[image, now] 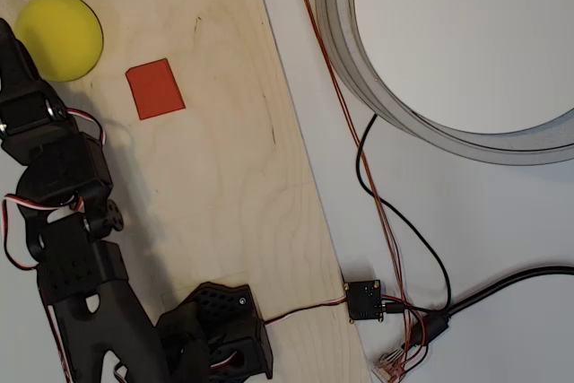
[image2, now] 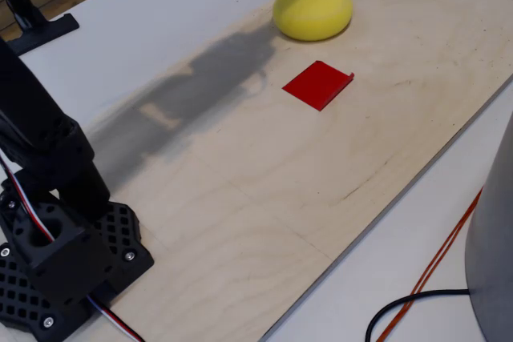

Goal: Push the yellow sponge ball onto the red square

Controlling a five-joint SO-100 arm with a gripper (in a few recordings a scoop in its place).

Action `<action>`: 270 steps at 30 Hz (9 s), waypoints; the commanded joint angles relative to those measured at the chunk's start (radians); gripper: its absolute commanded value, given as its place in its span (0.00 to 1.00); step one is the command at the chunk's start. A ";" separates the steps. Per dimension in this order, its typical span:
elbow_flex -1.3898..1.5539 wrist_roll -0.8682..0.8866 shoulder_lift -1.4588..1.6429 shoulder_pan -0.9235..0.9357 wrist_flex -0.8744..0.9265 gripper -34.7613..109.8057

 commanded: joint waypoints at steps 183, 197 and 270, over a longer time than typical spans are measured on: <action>0.087 0.472 -0.080 -0.176 0.038 0.41; 0.353 0.469 0.044 -0.193 -0.100 0.40; 0.359 0.304 0.064 0.049 -0.118 0.39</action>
